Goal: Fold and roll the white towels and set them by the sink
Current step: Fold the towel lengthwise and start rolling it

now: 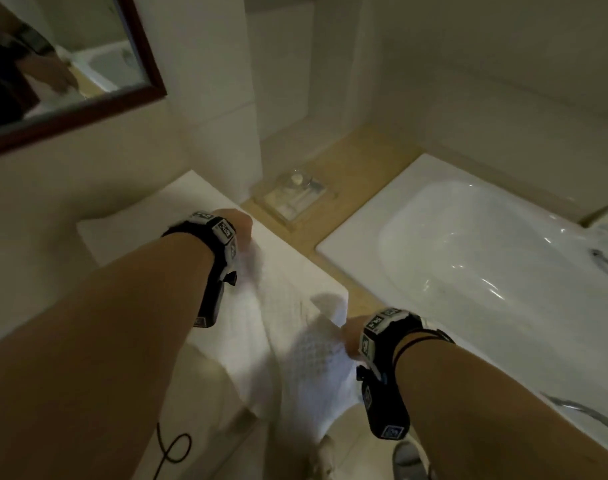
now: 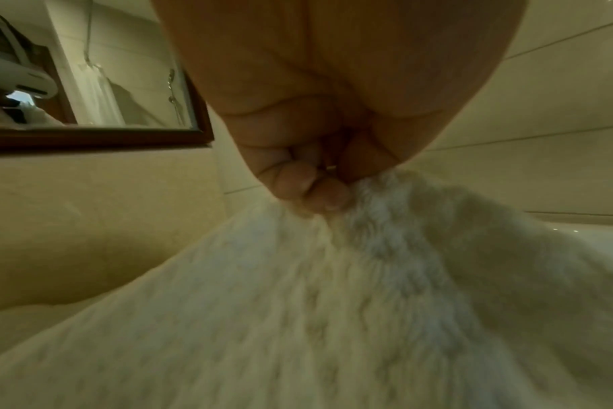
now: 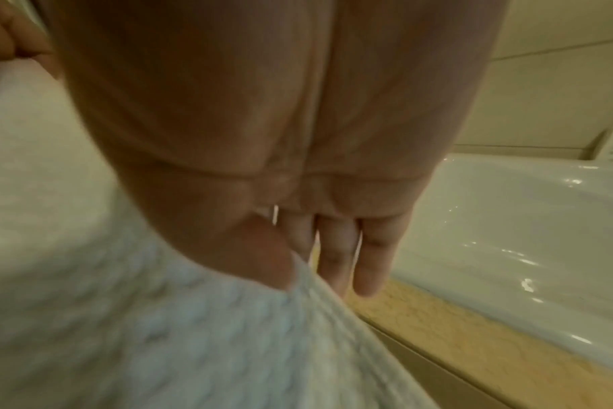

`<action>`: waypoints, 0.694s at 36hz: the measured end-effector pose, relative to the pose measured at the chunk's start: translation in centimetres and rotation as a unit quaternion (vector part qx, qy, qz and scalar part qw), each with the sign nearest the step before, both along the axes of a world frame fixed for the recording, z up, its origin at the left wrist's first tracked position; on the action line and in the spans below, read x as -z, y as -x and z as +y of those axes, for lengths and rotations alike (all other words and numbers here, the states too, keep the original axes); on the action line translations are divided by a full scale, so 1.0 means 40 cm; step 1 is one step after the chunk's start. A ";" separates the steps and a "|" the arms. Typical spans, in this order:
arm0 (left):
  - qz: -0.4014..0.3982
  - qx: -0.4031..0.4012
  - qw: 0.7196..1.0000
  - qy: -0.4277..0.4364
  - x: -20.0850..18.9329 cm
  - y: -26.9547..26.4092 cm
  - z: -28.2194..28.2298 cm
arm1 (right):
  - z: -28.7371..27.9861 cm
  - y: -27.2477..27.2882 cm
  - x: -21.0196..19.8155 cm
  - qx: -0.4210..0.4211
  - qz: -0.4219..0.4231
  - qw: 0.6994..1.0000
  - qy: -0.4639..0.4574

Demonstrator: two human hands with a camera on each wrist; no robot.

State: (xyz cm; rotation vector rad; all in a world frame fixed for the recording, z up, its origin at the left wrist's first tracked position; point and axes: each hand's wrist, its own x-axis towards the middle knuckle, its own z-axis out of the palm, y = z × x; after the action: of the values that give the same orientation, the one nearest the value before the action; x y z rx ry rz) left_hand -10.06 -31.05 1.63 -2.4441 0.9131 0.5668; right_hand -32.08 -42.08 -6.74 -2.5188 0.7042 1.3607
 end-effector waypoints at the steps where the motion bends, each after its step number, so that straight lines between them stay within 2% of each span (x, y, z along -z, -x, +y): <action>1: 0.004 0.006 1.000 0.003 0.018 -0.004 -0.013 | -0.017 -0.012 0.013 0.009 -0.012 0.999 -0.029; 3: 0.030 0.011 0.999 0.002 0.056 0.000 -0.040 | -0.030 -0.042 -0.004 0.057 -0.071 0.989 -0.114; 6: 0.045 0.046 0.997 -0.031 0.117 0.004 -0.074 | -0.045 -0.081 -0.017 0.101 -0.156 0.965 -0.182; 9: 0.047 0.070 0.996 -0.033 0.171 0.001 -0.077 | -0.042 -0.098 0.013 0.085 -0.187 0.965 -0.163; 11: 0.076 0.090 0.992 -0.034 0.191 -0.008 -0.080 | -0.041 -0.112 0.034 0.047 -0.228 0.965 -0.123; 13: 0.126 0.105 0.986 -0.040 0.203 -0.016 -0.085 | -0.030 -0.124 0.045 0.000 -0.228 0.970 -0.080; 16: 0.143 0.145 0.978 -0.053 0.200 -0.030 -0.096 | -0.024 -0.138 0.051 -0.005 -0.196 0.979 -0.061; 21: 0.121 0.194 0.971 -0.063 0.211 -0.050 -0.109 | -0.040 -0.164 0.045 -0.008 -0.155 0.984 -0.085; 25: 0.136 0.202 0.969 -0.041 0.209 -0.066 -0.140 | -0.079 -0.184 0.020 0.050 -0.169 0.975 -0.139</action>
State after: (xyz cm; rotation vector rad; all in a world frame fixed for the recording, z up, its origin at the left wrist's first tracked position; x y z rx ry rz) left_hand -7.42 -36.64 -6.74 -2.0533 1.4247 0.7786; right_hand -24.74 -45.22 -7.53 -2.3672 0.5223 0.8931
